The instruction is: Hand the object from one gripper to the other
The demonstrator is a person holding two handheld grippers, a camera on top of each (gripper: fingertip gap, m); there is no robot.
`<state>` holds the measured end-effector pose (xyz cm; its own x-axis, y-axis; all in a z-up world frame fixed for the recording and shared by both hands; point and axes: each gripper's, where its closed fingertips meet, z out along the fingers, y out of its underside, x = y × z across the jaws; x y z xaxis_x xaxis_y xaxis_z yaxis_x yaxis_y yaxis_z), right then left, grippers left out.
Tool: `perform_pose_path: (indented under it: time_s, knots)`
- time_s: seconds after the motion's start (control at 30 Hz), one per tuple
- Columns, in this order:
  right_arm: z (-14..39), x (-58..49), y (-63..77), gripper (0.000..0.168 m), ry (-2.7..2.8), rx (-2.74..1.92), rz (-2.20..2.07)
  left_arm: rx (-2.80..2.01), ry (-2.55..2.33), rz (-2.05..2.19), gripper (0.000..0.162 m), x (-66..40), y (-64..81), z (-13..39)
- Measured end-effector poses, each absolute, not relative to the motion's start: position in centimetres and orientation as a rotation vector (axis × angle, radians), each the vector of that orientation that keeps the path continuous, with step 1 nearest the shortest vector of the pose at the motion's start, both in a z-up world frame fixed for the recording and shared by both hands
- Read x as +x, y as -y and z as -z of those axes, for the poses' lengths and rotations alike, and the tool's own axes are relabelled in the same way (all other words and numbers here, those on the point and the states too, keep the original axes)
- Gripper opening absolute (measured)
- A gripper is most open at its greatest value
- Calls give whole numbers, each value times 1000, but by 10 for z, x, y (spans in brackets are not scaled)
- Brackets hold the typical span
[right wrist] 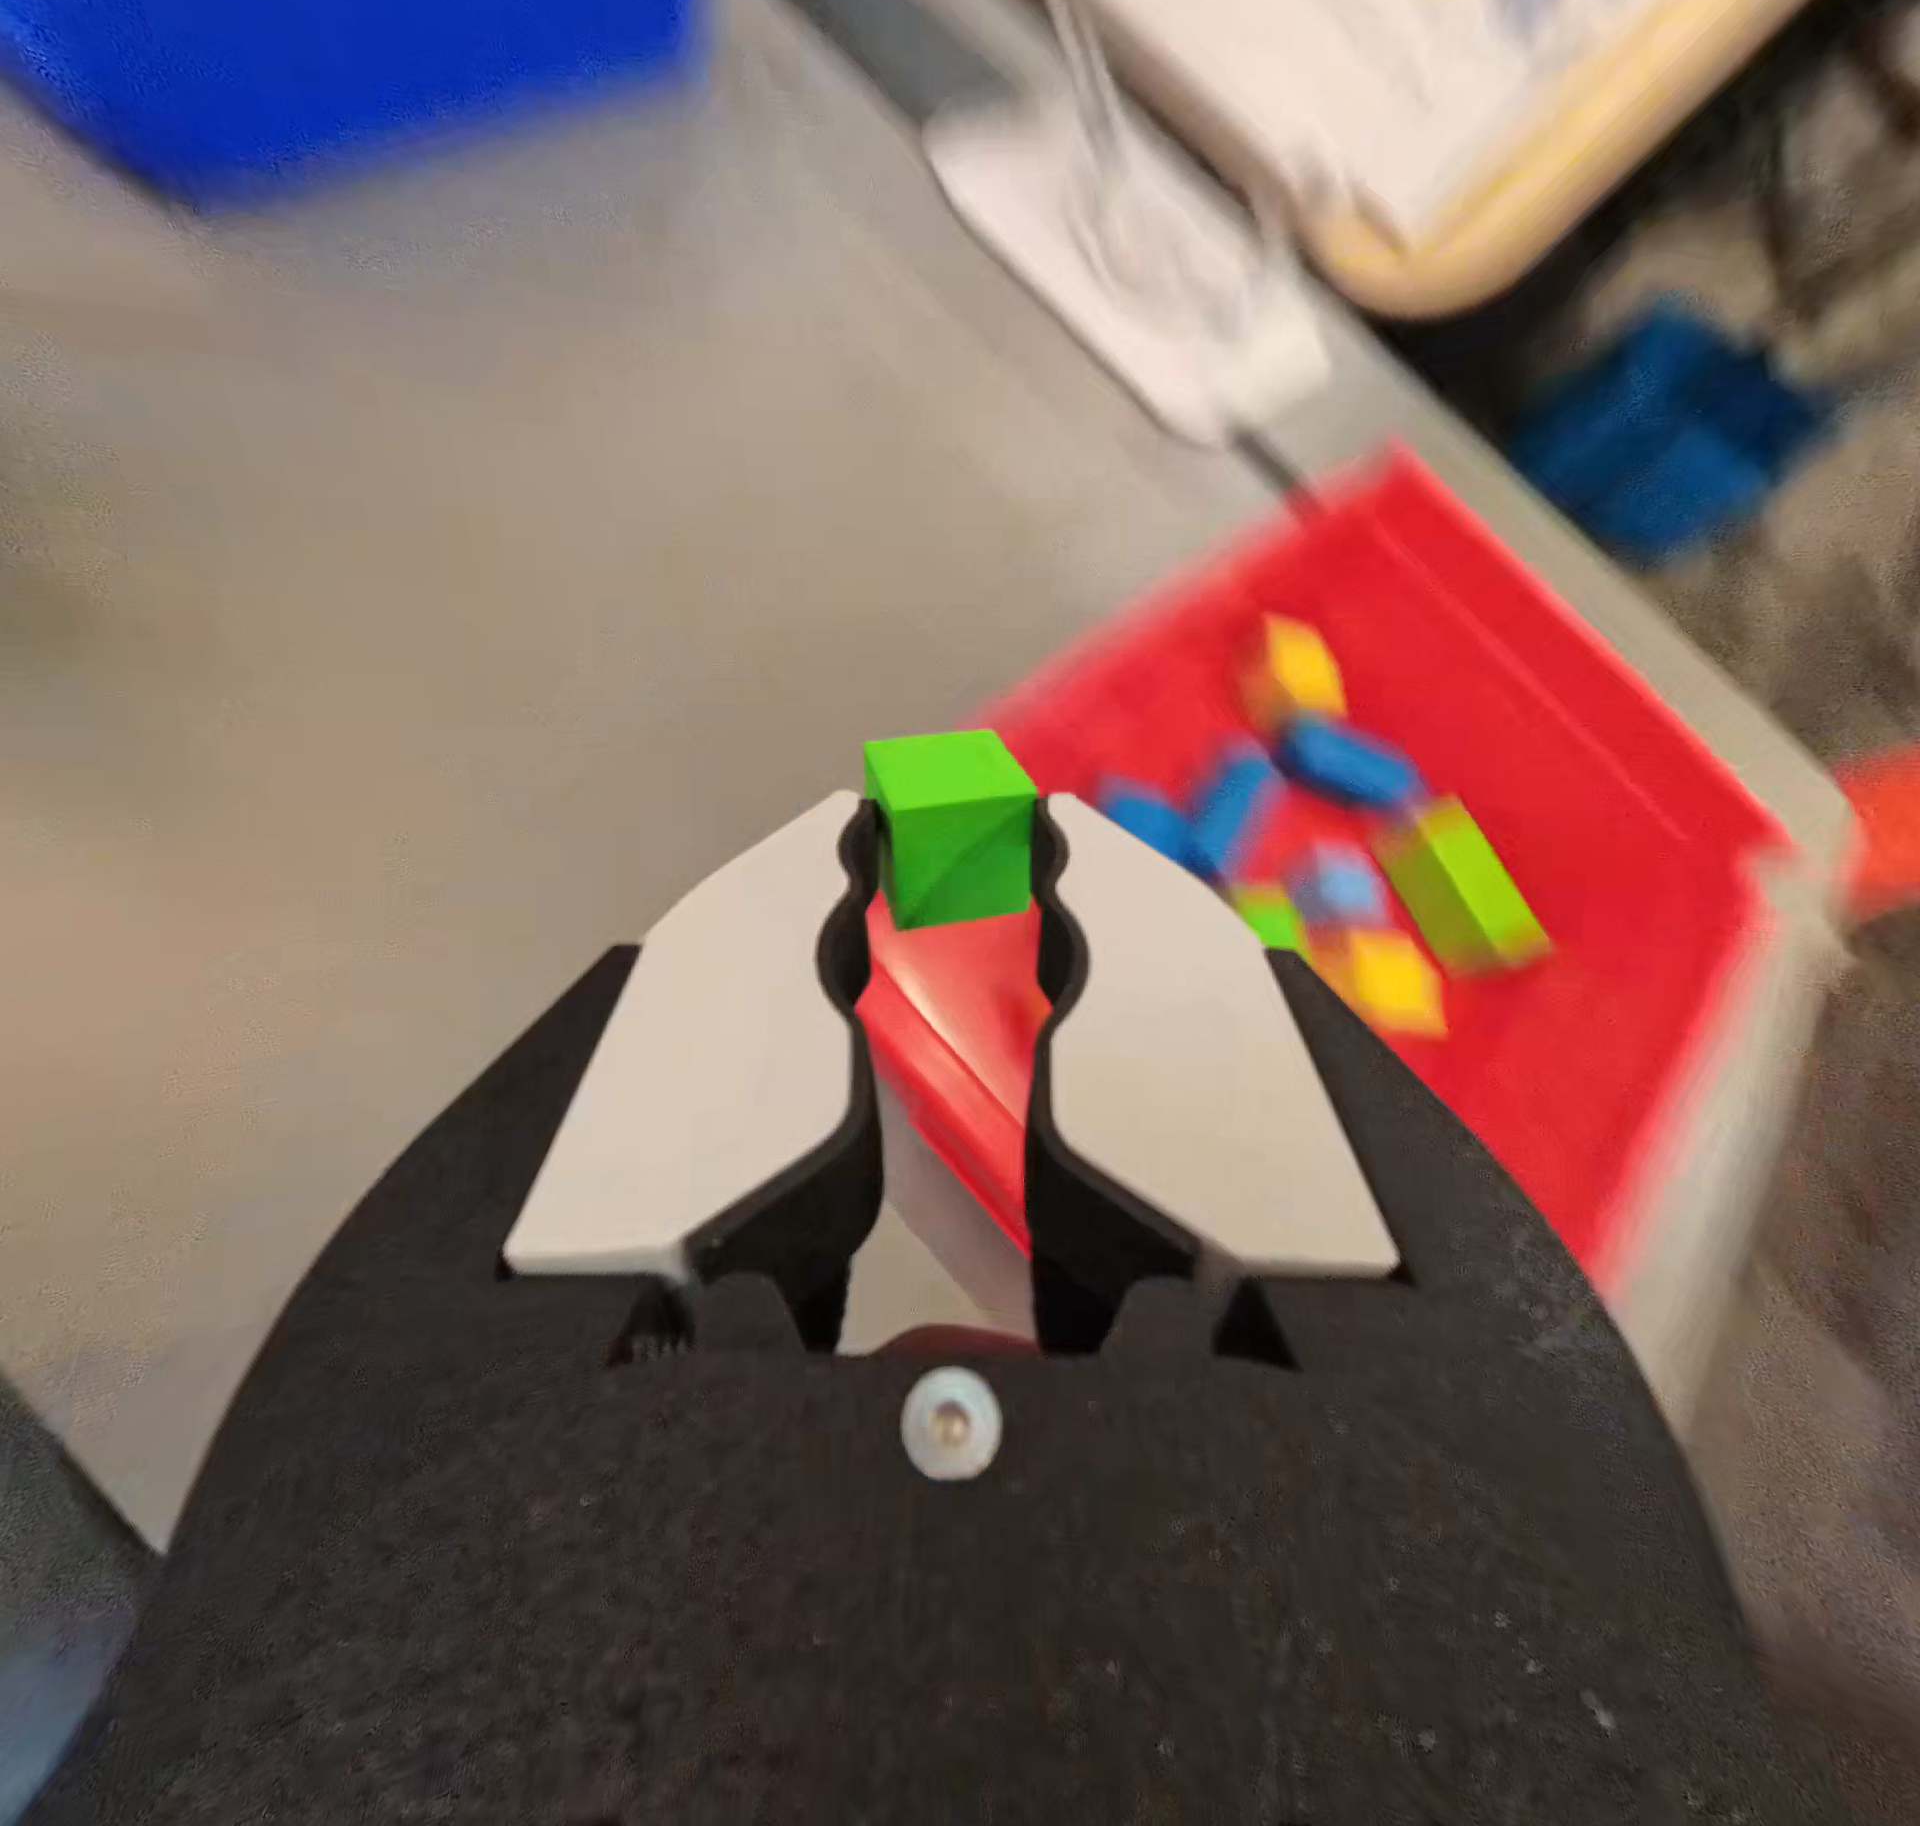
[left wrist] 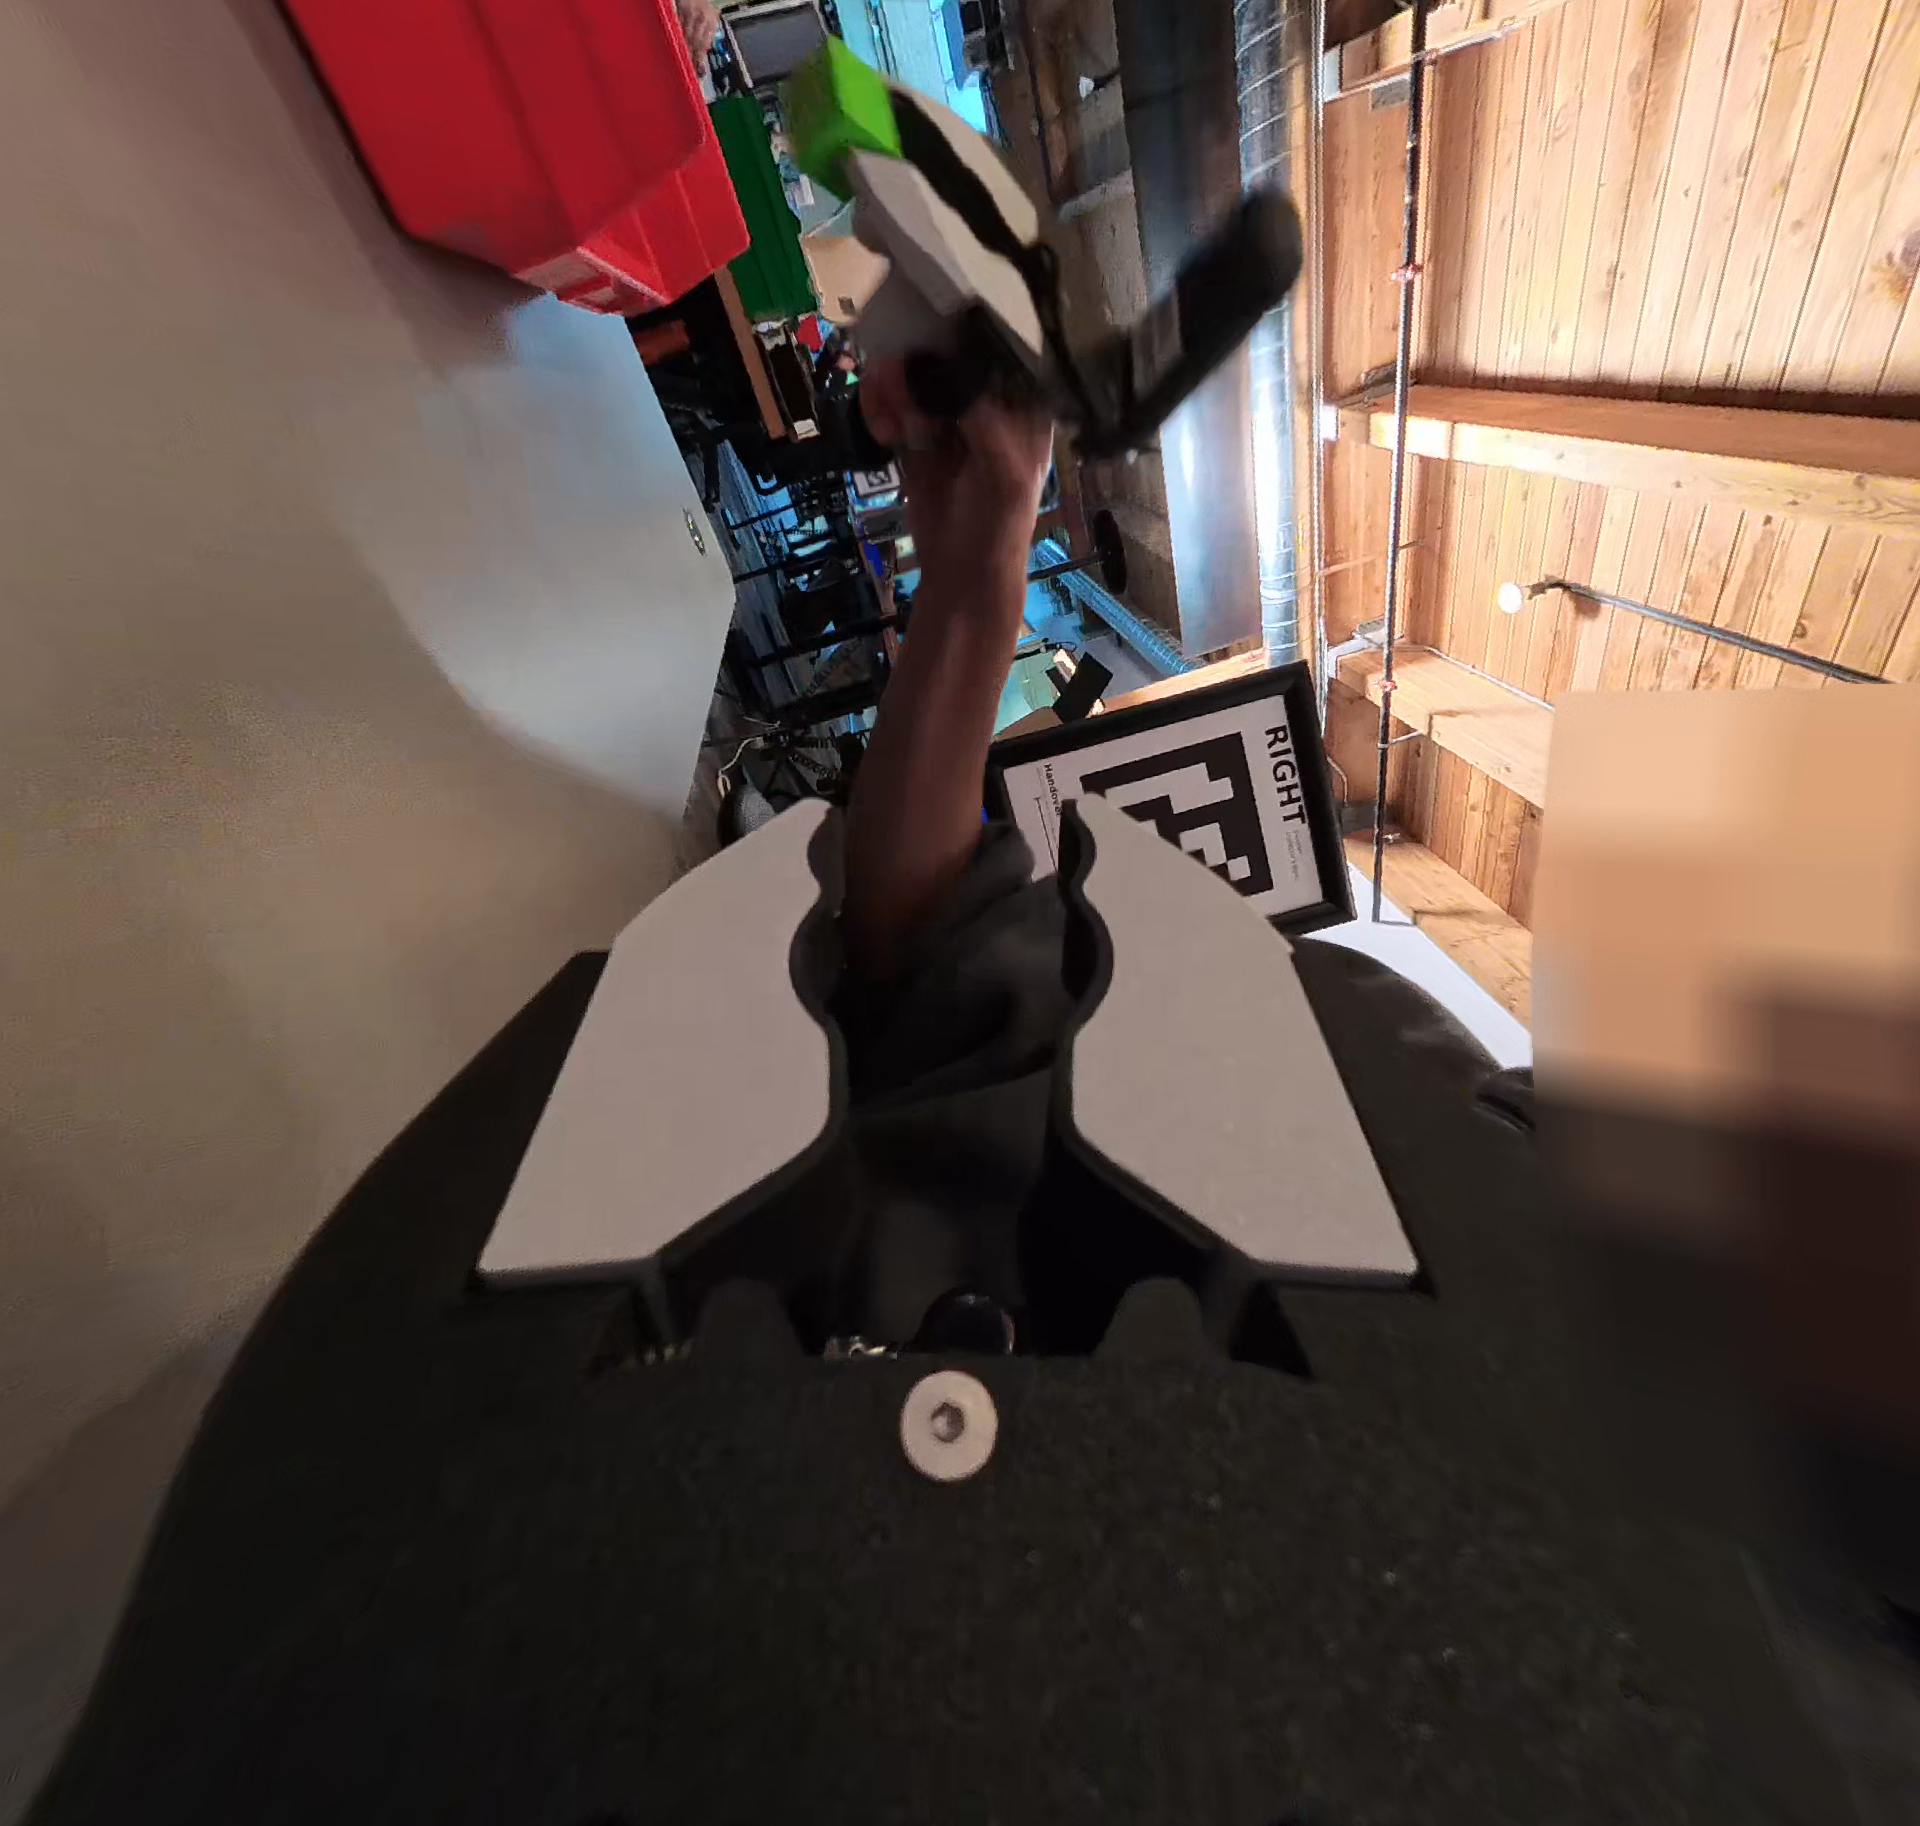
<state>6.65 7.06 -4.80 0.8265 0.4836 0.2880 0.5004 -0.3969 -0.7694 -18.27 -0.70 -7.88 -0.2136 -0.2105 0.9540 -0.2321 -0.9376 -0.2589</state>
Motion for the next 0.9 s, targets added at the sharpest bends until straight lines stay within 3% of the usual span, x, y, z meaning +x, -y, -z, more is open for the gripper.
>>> perform_pose_path:
  time_s: [0.17,0.53,0.63,0.73,0.9]
  knots:
    - [103,183,-61,28,572,-2740,220,2007,605,-2340,37,-181,10,80]
    - [182,217,-59,28,354,-3383,341,2069,693,-2312,36,-185,12,81]
    - [182,217,-61,28,287,-3355,353,2052,690,-2328,36,-187,12,77]
    - [172,214,-61,52,326,-3288,394,2100,737,-2300,36,-189,10,80]
    - [81,175,-72,55,248,-2711,382,2345,888,-2198,37,-197,-5,92]
